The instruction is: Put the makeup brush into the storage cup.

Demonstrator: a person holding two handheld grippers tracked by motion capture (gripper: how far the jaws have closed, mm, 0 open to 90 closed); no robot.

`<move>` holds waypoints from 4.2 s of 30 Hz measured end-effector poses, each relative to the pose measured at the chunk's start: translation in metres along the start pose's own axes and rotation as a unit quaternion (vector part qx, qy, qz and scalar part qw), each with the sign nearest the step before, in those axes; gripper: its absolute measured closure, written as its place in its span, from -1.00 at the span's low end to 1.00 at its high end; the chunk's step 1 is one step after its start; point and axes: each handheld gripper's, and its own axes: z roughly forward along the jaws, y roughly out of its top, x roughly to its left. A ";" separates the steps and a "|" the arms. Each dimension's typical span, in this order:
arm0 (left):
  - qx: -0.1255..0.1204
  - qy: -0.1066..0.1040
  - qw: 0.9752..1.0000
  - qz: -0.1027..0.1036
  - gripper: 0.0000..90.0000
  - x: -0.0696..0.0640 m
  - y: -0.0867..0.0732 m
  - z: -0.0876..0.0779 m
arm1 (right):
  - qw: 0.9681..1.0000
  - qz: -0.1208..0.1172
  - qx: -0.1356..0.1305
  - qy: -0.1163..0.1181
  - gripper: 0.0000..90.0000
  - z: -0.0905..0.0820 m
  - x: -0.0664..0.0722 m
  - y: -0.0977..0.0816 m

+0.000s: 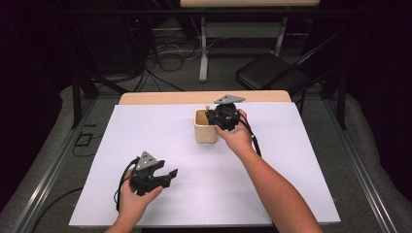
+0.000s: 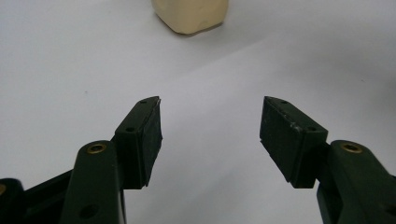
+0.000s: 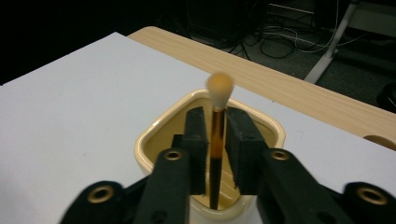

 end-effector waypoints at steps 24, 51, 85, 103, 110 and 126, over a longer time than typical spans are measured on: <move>0.006 0.003 1.000 -0.001 -0.14 0.003 0.000 -0.002 | 1.000 -0.030 0.000 0.003 -0.02 -0.009 -0.003 0.000; 0.031 0.016 0.999 -0.008 -0.15 0.019 -0.005 -0.015 | 0.997 -0.069 0.015 0.036 -0.07 -0.036 0.001 -0.005; 0.050 0.018 0.998 -0.017 -0.16 0.034 -0.015 -0.030 | 0.995 -0.082 0.011 0.057 -0.07 -0.106 -0.003 -0.043; 0.052 0.019 0.998 -0.019 -0.16 0.036 -0.023 -0.034 | 0.997 -0.061 0.031 0.046 -0.07 -0.138 -0.018 -0.089; 0.051 0.019 0.998 -0.018 -0.16 0.034 -0.026 -0.034 | 0.997 -0.049 0.048 0.047 -0.06 -0.150 -0.019 -0.111; 0.056 0.019 0.998 -0.017 -0.16 0.032 -0.036 -0.034 | 0.997 -0.032 0.067 0.030 -0.06 -0.171 -0.025 -0.146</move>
